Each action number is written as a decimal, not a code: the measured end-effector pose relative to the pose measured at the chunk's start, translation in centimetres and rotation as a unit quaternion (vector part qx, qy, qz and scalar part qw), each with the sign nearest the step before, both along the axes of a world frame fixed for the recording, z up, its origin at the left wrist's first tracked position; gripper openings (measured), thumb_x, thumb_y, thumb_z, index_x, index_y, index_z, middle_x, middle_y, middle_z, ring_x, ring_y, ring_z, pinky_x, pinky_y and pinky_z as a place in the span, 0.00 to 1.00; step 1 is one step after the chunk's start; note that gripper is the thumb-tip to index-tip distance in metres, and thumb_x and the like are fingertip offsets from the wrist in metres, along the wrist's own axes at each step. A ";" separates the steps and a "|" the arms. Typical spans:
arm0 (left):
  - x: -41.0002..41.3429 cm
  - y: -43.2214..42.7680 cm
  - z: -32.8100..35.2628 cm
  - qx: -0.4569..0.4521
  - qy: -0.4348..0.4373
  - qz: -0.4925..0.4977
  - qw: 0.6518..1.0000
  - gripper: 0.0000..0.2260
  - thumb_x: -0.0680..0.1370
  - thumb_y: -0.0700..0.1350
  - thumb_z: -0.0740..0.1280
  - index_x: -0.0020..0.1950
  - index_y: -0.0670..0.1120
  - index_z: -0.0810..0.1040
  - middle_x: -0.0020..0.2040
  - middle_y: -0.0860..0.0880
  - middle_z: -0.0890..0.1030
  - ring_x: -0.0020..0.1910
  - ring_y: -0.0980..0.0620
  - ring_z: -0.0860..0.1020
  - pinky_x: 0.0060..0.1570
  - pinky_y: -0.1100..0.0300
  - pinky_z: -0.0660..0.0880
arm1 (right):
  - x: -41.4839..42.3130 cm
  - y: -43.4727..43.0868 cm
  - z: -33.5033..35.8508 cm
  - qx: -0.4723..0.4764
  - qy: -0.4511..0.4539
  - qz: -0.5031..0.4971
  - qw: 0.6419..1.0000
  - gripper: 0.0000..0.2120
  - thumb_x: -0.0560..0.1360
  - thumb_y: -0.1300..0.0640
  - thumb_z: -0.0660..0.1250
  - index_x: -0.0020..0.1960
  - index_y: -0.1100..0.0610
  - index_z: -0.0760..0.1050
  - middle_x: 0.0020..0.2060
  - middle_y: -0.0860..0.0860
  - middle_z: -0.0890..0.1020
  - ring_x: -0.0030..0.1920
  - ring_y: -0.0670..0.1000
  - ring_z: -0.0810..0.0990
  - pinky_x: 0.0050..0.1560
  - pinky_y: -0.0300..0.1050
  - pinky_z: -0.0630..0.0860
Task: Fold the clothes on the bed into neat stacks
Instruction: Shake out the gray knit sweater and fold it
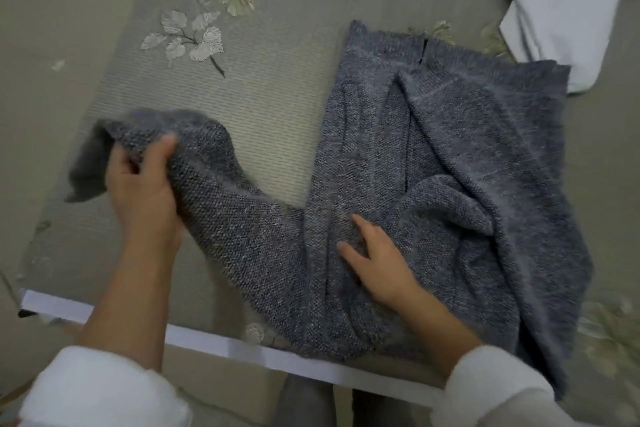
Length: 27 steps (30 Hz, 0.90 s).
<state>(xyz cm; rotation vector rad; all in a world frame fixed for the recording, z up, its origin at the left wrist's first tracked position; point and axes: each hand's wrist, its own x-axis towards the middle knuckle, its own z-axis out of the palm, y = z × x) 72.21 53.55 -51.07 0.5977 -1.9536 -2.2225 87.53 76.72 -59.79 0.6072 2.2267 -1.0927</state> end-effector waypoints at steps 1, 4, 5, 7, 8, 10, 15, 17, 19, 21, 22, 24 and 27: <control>0.0 2.1 0.6 -0.060 0.021 -0.038 0.997 0.07 0.72 0.44 0.70 0.50 0.51 0.79 0.44 0.57 0.83 0.47 0.57 0.81 0.51 0.60 0.77 | 1.0 0.9 0.4 -0.032 0.028 -0.064 0.997 0.28 0.78 0.39 0.59 0.75 0.43 0.57 0.59 0.46 0.73 0.56 0.45 0.74 0.53 0.46 0.73; 1.1 9.8 1.3 -0.202 0.096 -0.198 0.954 0.08 0.71 0.53 0.70 0.49 0.56 0.77 0.47 0.59 0.81 0.49 0.60 0.80 0.51 0.63 0.76 | 3.5 4.1 0.8 -0.075 0.056 -0.204 0.975 0.16 0.80 0.46 0.61 0.67 0.46 0.69 0.43 0.42 0.75 0.40 0.37 0.75 0.38 0.35 0.70; 1.8 12.6 1.1 -0.235 0.128 -0.249 0.931 0.08 0.71 0.54 0.70 0.49 0.57 0.76 0.50 0.57 0.79 0.52 0.56 0.78 0.54 0.62 0.74 | 4.0 5.3 0.7 -0.073 0.067 -0.238 0.966 0.13 0.80 0.48 0.61 0.63 0.48 0.72 0.43 0.42 0.76 0.40 0.37 0.76 0.38 0.33 0.71; 4.0 18.1 -0.8 -0.329 0.191 -0.373 0.847 0.11 0.72 0.55 0.69 0.50 0.54 0.75 0.59 0.53 0.73 0.63 0.49 0.70 0.62 0.61 0.66 | 4.6 7.8 0.4 -0.072 0.092 -0.304 0.945 0.07 0.80 0.53 0.62 0.56 0.51 0.75 0.43 0.47 0.79 0.43 0.42 0.78 0.41 0.35 0.74; 5.3 20.3 -2.2 -0.383 0.190 -0.442 0.789 0.14 0.72 0.55 0.69 0.54 0.51 0.74 0.68 0.49 0.69 0.71 0.47 0.62 0.68 0.57 0.59 | 4.8 8.9 0.3 -0.082 0.100 -0.335 0.933 0.06 0.80 0.56 0.62 0.54 0.53 0.76 0.42 0.49 0.80 0.40 0.45 0.79 0.39 0.37 0.74; 8.0 22.8 -5.3 -0.467 0.081 -0.567 0.674 0.25 0.72 0.54 0.69 0.67 0.51 0.68 0.79 0.47 0.46 0.77 0.45 0.40 0.73 0.45 0.45 | 5.2 10.9 0.4 -0.103 0.104 -0.391 0.909 0.06 0.80 0.59 0.61 0.53 0.56 0.76 0.38 0.52 0.80 0.34 0.45 0.77 0.33 0.37 0.73; 12.7 20.7 -10.7 -0.531 -0.030 -0.596 0.602 0.38 0.76 0.54 0.67 0.77 0.57 0.44 0.77 0.52 0.33 0.72 0.50 0.27 0.68 0.46 0.31 | 5.0 15.4 0.9 -0.066 0.128 -0.401 0.905 0.06 0.79 0.60 0.62 0.48 0.51 0.75 0.39 0.54 0.80 0.34 0.48 0.78 0.33 0.37 0.74; 13.6 18.6 -11.1 -0.561 -0.013 -0.556 0.612 0.40 0.75 0.55 0.67 0.77 0.58 0.43 0.76 0.53 0.31 0.70 0.53 0.24 0.68 0.46 0.30 | 3.8 16.6 1.0 -0.021 0.144 -0.378 0.914 0.02 0.78 0.56 0.64 0.50 0.51 0.75 0.41 0.51 0.80 0.37 0.46 0.79 0.34 0.35 0.72; 14.3 16.5 -11.1 -0.590 -0.031 -0.527 0.611 0.44 0.73 0.55 0.69 0.77 0.59 0.41 0.76 0.52 0.30 0.71 0.52 0.26 0.71 0.45 0.34 | 1.7 17.5 0.7 0.035 0.139 -0.353 0.925 0.11 0.76 0.50 0.66 0.56 0.54 0.75 0.44 0.48 0.79 0.42 0.44 0.78 0.39 0.37 0.71; 15.1 15.2 -10.6 -0.602 -0.057 -0.503 0.617 0.45 0.71 0.55 0.70 0.77 0.59 0.42 0.78 0.48 0.38 0.76 0.46 0.38 0.72 0.42 0.47 | -1.1 18.1 0.3 0.075 0.120 -0.317 0.938 0.19 0.74 0.46 0.67 0.58 0.59 0.75 0.48 0.51 0.79 0.47 0.50 0.78 0.47 0.46 0.74; 15.5 14.8 -10.3 -0.606 -0.061 -0.490 0.624 0.44 0.70 0.54 0.72 0.78 0.57 0.47 0.77 0.46 0.47 0.74 0.43 0.49 0.69 0.42 0.57 | -2.6 18.3 -0.1 0.093 0.096 -0.286 0.949 0.22 0.73 0.43 0.67 0.55 0.61 0.76 0.48 0.54 0.80 0.50 0.54 0.78 0.50 0.50 0.75; 16.1 14.3 -10.0 -0.587 -0.055 -0.475 0.653 0.40 0.69 0.47 0.74 0.77 0.53 0.58 0.65 0.44 0.63 0.59 0.42 0.69 0.51 0.51 0.73 | -5.2 18.7 -0.8 0.087 0.033 -0.277 0.956 0.24 0.71 0.42 0.68 0.50 0.64 0.77 0.47 0.58 0.80 0.51 0.59 0.78 0.53 0.54 0.76; 17.0 14.3 -10.0 -0.549 -0.075 -0.462 0.692 0.34 0.71 0.39 0.70 0.75 0.51 0.62 0.53 0.51 0.60 0.38 0.51 0.69 0.29 0.62 0.67 | -8.4 18.9 -0.2 -0.070 -0.005 -0.427 0.901 0.11 0.69 0.59 0.72 0.47 0.63 0.74 0.44 0.59 0.79 0.39 0.57 0.77 0.35 0.48 0.77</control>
